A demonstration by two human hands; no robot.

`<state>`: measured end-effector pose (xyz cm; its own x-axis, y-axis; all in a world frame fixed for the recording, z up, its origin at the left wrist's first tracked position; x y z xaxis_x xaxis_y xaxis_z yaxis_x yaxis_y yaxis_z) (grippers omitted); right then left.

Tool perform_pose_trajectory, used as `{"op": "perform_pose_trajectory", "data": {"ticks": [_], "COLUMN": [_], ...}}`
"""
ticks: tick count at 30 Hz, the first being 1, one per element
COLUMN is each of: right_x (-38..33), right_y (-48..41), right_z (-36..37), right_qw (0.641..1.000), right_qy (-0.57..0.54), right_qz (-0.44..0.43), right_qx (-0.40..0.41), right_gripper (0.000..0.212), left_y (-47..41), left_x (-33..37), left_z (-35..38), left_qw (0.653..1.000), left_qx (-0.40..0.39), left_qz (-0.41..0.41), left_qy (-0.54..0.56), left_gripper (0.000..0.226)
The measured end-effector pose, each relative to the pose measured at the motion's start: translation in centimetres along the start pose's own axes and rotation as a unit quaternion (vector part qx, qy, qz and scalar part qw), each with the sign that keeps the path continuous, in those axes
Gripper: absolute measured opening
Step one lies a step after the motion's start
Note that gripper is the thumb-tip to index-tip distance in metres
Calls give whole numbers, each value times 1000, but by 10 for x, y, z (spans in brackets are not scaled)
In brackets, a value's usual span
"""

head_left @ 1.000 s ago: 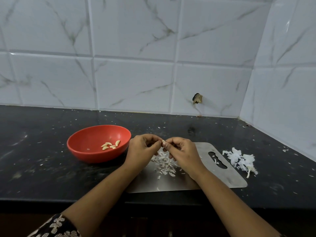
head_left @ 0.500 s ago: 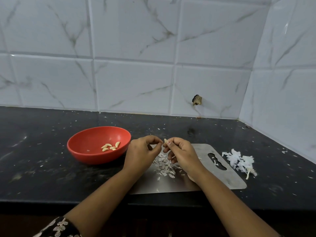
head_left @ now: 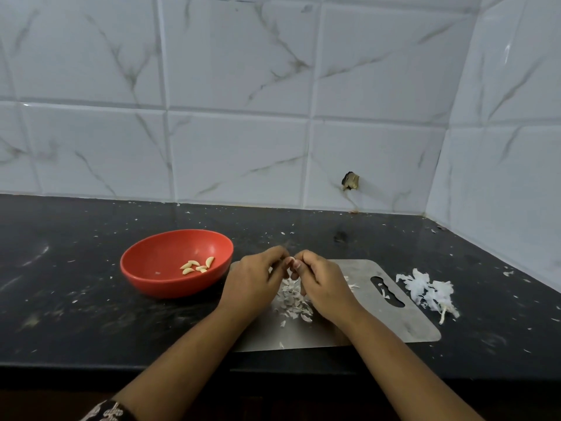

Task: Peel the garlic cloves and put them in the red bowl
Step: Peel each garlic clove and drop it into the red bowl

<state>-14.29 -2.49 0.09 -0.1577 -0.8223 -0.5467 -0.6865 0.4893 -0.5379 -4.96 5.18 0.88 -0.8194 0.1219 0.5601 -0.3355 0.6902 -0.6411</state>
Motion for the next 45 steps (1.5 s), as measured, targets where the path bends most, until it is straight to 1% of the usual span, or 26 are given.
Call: {"op": "perform_pose_trajectory", "data": {"ticks": [2, 5, 8, 11, 13, 17, 20, 22, 25, 29, 31, 33, 35, 39, 43, 45], "right_x": [-1, -4, -6, -9, -14, -22, -27, -27, -19, -12, -11, -10, -9, -8, -3, -5], "right_y": [0, 0, 1, 2, 3, 6, 8, 7, 3, 1, 2, 2, 2, 2, 2, 1], "right_z": [2, 2, 1, 0, 1, 0, 1, 1, -5, -13, -15, -15, -13, -10, -15, -13], "right_qw": [1000, 998, 996, 992, 987, 974, 965, 972, 989, 997, 997, 998, 998, 998, 997, 998], "right_qy": [17, 46, 75, 110, 137, 194, 220, 196, 110, 39, 26, 10, 0, 3, -15, -7], "right_qz": [-11, -34, -48, -63, -77, -106, -130, -119, -72, -26, -21, -22, -19, -13, 11, 1], "right_qx": [-3, 3, 12, 20, 26, 57, 61, 55, 60, 66, 64, 63, 63, 54, 72, 59], "right_gripper": [18, 15, 14, 14, 14, 13, 9, 7, 11, 14, 16, 15, 14, 13, 12, 12], "left_y": [2, 4, 3, 2, 1, 2, 3, 3, 3, 3, 3, 1, 0, -1, -1, -1], "left_x": [1, 1, 2, -3, -6, -7, -6, -6, -4, -7, -7, -6, -7, -5, -6, -9], "left_z": [5, 9, 11, 12, 13, 17, 19, 18, 16, 15, 14, 10, 6, 0, 5, 1], "left_qw": [1000, 999, 998, 993, 983, 945, 923, 916, 922, 937, 953, 968, 972, 980, 980, 978], "left_qx": [-21, -46, -60, -62, -63, -60, -57, -51, -43, -33, -28, -13, 5, 31, 15, 27], "left_qz": [2, 0, 3, -29, -60, -122, -151, -158, -144, -130, -109, -85, -69, -40, -54, -57], "left_qy": [-20, -5, 24, 93, 161, 299, 349, 365, 358, 323, 281, 235, 227, 191, 192, 199], "left_gripper": [19, 22, 25, 27, 28, 35, 36, 37, 34, 30, 26, 17, 8, 12, 11, 10]}}
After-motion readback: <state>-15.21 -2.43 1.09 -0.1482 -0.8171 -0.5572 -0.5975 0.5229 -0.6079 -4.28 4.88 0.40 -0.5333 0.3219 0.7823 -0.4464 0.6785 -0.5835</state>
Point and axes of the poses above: each hand's wrist, its own y-axis away from the middle knuckle, its own z-axis out of the palm, x = y × z, the point moved 9 cm from there along -y, towards the middle knuckle, and after that the axes turned 10 degrees about y, right-handed, at the moved point
